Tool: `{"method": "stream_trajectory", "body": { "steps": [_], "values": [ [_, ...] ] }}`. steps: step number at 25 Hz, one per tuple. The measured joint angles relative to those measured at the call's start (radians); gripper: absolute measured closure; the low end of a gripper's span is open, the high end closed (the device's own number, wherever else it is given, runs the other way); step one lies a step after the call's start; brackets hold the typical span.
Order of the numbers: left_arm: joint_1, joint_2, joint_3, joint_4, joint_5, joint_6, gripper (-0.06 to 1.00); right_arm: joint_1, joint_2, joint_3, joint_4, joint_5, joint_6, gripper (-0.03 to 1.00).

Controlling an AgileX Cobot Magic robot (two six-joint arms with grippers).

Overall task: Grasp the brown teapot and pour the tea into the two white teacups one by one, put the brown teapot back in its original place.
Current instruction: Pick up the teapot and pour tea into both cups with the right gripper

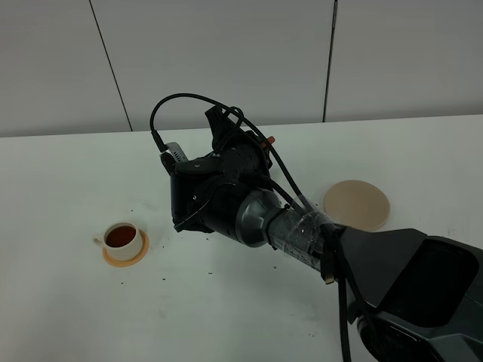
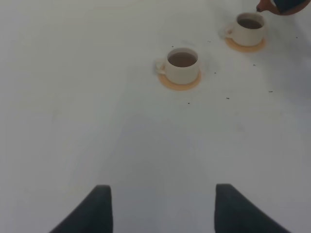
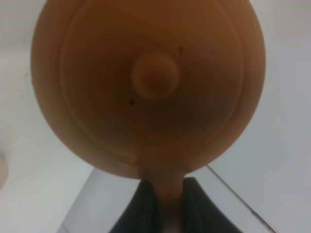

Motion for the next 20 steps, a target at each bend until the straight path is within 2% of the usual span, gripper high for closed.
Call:
{"method": "stream_trajectory", "body": {
  "steps": [10,20],
  "values": [
    [0.000,0.000,0.000,0.000,0.000,0.000,0.41,0.000,0.000,0.000,0.021,0.000,0.003,0.88],
    [0.000,0.000,0.000,0.000,0.000,0.000,0.41,0.000,-0.001,0.000,0.076,0.048,0.095,0.88]
  ]
}}
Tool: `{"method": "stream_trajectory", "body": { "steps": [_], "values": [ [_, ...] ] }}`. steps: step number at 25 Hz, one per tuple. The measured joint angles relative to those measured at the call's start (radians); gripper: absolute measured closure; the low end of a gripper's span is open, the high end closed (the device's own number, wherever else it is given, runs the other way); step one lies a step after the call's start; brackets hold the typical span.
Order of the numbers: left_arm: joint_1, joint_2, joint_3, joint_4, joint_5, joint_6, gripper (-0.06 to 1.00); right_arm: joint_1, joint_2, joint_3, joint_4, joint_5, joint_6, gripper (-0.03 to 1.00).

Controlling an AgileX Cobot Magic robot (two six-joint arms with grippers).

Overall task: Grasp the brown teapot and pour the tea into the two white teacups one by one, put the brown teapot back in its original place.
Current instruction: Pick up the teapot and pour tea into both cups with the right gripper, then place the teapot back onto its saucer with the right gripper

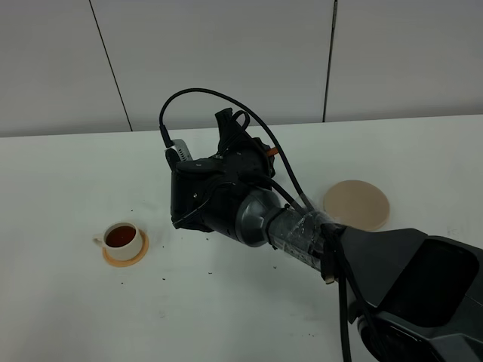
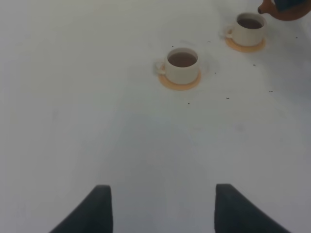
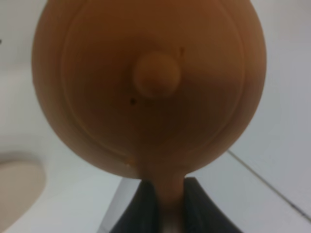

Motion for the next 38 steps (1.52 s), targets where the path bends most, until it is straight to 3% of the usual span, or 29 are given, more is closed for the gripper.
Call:
{"method": "stream_trajectory", "body": {
  "steps": [12,22,38],
  "values": [
    [0.000,0.000,0.000,0.000,0.000,0.000,0.41,0.000,-0.053,-0.014,0.169,0.051,0.128,0.88],
    [0.000,0.000,0.000,0.000,0.000,0.000,0.41,-0.040,-0.067,-0.099,0.494,0.068,0.181,0.88],
    [0.000,0.000,0.000,0.000,0.000,0.001,0.41,-0.074,-0.124,-0.088,0.760,0.074,0.522,0.88]
  ]
}}
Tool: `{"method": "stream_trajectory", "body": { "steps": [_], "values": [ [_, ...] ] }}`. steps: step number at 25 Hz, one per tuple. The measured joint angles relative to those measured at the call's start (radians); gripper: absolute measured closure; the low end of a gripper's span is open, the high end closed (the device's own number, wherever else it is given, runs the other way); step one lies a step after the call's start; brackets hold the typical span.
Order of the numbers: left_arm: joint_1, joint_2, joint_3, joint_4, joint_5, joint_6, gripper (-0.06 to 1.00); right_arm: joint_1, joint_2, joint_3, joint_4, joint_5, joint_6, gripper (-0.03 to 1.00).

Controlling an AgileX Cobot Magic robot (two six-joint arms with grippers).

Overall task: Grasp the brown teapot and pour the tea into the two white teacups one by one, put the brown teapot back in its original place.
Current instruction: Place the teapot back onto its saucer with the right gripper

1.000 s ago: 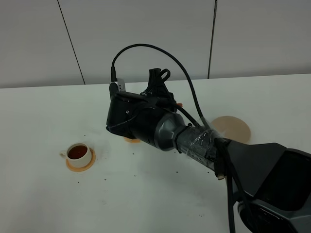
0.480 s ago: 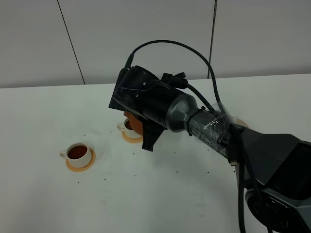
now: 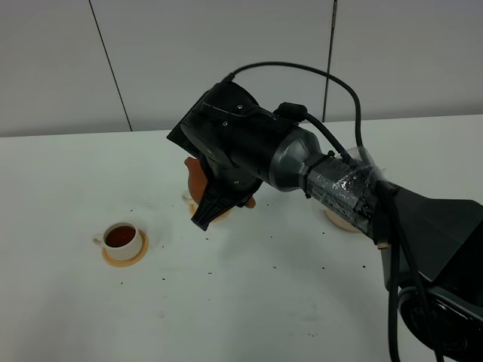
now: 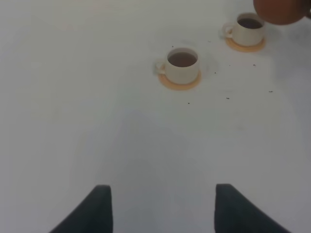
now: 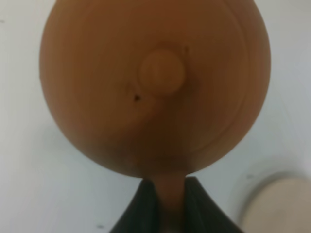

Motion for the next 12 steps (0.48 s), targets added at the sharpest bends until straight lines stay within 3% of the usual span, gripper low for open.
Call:
{"method": "stream_trajectory", "body": {
  "steps": [5,12],
  "values": [
    [0.000,0.000,0.000,0.000,0.000,0.000,0.41,-0.023,-0.006,0.055,0.092,0.001,0.050,0.88],
    [0.000,0.000,0.000,0.000,0.000,0.001,0.41,-0.036,-0.014,0.088,0.108,0.006,0.071,0.88]
  ]
}}
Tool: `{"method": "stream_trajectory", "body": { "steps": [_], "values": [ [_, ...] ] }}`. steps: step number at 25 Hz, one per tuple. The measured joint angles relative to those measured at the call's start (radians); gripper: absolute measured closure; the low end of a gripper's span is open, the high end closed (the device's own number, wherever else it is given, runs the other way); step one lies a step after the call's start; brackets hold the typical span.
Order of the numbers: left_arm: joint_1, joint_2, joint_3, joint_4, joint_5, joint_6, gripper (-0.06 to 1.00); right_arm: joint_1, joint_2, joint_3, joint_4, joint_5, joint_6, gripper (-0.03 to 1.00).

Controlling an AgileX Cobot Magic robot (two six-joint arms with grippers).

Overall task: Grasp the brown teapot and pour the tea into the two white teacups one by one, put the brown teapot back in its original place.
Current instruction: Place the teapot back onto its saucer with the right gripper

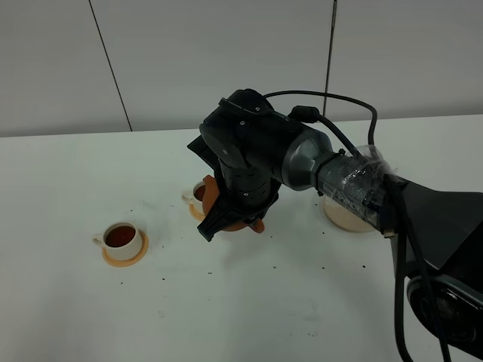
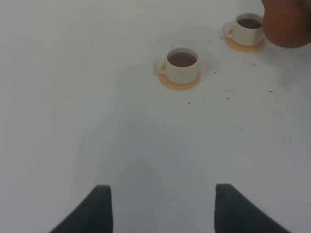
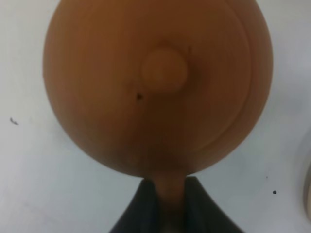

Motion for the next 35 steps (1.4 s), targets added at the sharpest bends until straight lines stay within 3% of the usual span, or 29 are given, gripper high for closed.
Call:
{"method": "stream_trajectory", "body": {
  "steps": [21,31,35],
  "values": [
    [0.000,0.000,0.000,0.000,0.000,-0.001,0.41,-0.026,-0.083,0.000,0.024,-0.001,0.000,0.88],
    [0.000,0.000,0.000,0.000,0.000,-0.001,0.41,-0.169,-0.110,0.002,0.071,0.001,0.000,0.88],
    [0.000,0.000,0.000,0.000,0.000,-0.001,0.41,-0.231,-0.154,0.084,0.072,-0.006,0.006,0.88]
  ]
}}
